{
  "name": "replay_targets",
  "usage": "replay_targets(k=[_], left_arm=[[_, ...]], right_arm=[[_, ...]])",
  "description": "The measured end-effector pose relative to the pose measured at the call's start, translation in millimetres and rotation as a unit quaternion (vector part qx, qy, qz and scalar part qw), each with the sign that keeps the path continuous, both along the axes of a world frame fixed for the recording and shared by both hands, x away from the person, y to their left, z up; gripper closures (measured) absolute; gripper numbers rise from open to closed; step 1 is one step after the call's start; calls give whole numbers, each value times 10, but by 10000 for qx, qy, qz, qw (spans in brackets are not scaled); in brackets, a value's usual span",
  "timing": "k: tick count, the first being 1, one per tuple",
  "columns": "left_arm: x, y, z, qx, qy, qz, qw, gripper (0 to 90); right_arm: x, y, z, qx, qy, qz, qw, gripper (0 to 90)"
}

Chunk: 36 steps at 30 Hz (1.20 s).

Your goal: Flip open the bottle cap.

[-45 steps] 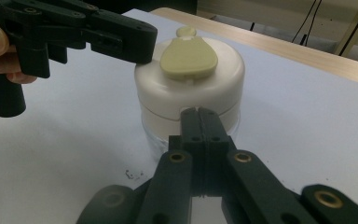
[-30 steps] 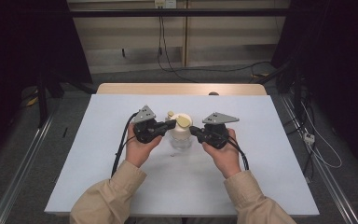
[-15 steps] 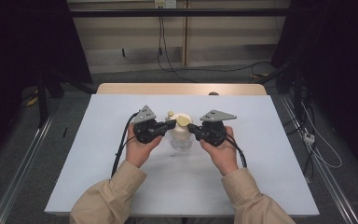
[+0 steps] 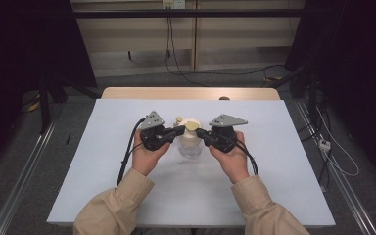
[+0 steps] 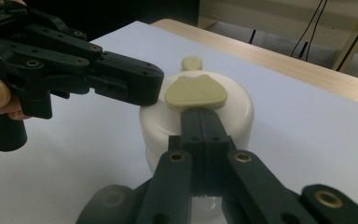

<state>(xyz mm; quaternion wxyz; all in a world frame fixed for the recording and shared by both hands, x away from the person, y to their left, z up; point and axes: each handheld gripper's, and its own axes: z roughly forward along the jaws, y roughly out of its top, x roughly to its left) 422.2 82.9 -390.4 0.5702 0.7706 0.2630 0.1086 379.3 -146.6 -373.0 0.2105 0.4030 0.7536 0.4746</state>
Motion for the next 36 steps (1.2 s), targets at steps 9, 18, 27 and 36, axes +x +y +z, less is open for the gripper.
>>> replay_targets(k=[9,18,27,36], left_arm=[[-10,-3,4,47,-37,19,10000,900],[-16,-4,1,28,-31,44,10000,900],[-25,-8,2,21,-27,44,10000,900],[-25,-5,-1,21,-39,50,10000,900]], right_arm=[[4,14,29,30,-51,-5,10000,900],[18,23,65,2,-80,17,10000,900],[33,37,95,-18,-101,10,9999,900],[48,53,127,-65,-115,-1,9999,900]])
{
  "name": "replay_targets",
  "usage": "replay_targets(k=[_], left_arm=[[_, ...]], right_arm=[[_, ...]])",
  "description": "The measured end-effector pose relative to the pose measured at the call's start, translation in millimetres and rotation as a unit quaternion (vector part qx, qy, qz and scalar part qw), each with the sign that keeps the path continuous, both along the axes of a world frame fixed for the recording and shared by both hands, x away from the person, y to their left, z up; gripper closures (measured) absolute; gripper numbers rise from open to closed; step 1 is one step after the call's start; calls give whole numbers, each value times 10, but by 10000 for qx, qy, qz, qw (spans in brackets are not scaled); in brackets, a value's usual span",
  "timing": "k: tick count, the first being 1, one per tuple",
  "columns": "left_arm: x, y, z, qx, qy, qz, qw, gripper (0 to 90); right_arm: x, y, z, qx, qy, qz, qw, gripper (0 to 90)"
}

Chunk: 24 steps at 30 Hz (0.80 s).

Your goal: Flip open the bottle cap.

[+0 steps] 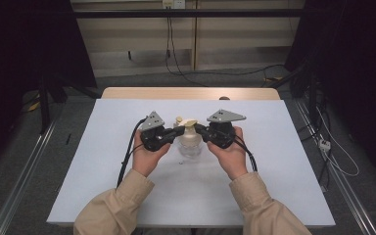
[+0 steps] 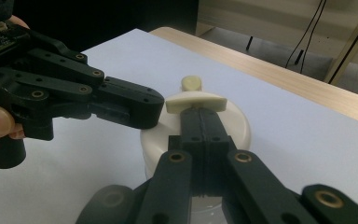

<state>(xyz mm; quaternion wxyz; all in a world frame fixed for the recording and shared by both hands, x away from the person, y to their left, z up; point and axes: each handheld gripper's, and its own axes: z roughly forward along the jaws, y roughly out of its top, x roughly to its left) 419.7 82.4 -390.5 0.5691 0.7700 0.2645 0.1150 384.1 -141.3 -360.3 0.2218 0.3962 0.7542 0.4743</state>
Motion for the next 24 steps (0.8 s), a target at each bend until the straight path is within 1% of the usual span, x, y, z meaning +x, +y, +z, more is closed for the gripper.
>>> replay_targets(k=[3,5,9,24], left_arm=[[-4,-2,0,-2,-3,14,10000,900],[-3,0,-1,2,-14,17,10000,900],[-4,0,-2,-3,-23,16,10000,900],[-12,-2,-3,9,-39,32,10000,900]], right_arm=[[11,9,-5,-63,9,-12,10000,900],[22,22,-27,-119,55,-8,9999,900],[34,51,-40,-141,40,19,9999,900],[54,57,-10,-4,-11,-15,10000,900]])
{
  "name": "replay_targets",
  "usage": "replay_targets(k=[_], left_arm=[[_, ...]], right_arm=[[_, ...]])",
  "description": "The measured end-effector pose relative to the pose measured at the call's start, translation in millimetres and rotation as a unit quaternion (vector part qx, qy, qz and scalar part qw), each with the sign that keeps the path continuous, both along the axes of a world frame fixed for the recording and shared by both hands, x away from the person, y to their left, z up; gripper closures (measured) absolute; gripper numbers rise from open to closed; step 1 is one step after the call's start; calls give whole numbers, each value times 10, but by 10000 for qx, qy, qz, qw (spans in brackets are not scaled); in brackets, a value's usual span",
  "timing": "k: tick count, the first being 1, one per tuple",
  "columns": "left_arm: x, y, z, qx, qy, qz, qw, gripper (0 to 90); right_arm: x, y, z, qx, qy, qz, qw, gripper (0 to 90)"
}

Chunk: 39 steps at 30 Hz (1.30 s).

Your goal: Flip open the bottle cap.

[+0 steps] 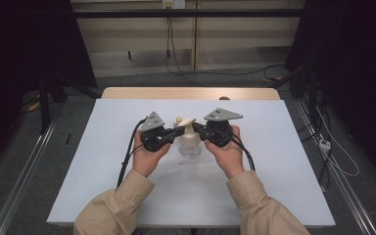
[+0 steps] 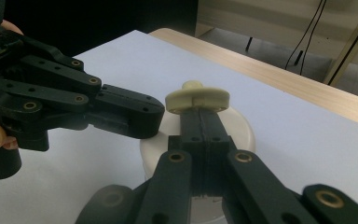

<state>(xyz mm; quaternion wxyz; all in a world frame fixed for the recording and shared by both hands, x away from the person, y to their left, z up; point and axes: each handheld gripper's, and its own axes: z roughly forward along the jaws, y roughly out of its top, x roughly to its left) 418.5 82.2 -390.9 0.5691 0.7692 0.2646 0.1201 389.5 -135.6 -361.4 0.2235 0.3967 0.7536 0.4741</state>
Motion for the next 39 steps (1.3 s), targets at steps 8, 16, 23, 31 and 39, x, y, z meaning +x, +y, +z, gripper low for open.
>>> replay_targets(k=[8,16,23,31,39], left_arm=[[2,2,-1,-14,8,-1,10000,900],[0,1,-2,-18,6,2,10000,900],[1,3,-5,-40,13,-2,10000,900],[1,2,-6,-51,19,3,10000,900],[1,3,-6,-46,14,-2,10000,900]], right_arm=[[22,7,10,12,-23,-21,10000,900],[33,31,23,-14,-30,3,10000,900],[50,31,20,17,-20,2,10000,900],[62,56,44,19,-34,30,10000,900],[91,74,39,6,-33,33,10000,900]])
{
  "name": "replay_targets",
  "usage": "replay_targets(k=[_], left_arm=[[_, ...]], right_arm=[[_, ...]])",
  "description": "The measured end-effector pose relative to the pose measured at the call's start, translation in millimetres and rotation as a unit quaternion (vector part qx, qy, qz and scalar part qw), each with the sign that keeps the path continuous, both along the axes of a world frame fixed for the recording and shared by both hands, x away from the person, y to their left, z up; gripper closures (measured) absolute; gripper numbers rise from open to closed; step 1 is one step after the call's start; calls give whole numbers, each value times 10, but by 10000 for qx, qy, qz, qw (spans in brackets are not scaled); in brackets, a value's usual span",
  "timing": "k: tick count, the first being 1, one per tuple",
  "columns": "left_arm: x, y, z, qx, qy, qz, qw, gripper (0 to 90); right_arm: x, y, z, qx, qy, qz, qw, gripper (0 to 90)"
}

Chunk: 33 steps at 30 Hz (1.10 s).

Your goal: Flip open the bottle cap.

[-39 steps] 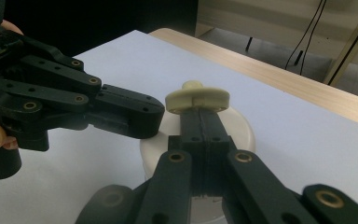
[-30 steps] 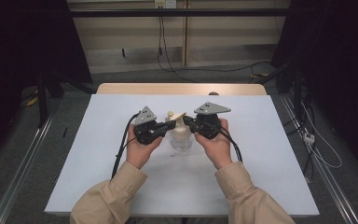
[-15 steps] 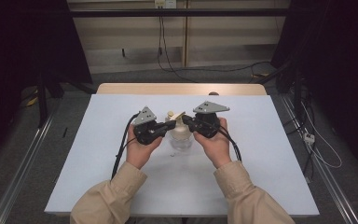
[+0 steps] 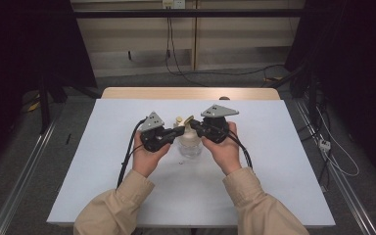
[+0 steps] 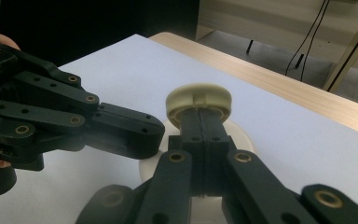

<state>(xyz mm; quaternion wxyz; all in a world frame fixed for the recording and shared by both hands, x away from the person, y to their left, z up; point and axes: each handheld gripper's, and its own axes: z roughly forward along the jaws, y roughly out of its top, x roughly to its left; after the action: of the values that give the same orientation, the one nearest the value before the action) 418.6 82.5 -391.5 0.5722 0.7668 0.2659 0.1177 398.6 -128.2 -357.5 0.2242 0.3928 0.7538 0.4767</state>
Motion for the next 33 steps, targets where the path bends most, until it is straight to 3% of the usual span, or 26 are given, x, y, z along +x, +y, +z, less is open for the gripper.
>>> replay_targets(k=[33], left_arm=[[-3,-1,-1,-2,-6,7,10000,900]], right_arm=[[85,55,19,-8,-39,-38,10000,900]])
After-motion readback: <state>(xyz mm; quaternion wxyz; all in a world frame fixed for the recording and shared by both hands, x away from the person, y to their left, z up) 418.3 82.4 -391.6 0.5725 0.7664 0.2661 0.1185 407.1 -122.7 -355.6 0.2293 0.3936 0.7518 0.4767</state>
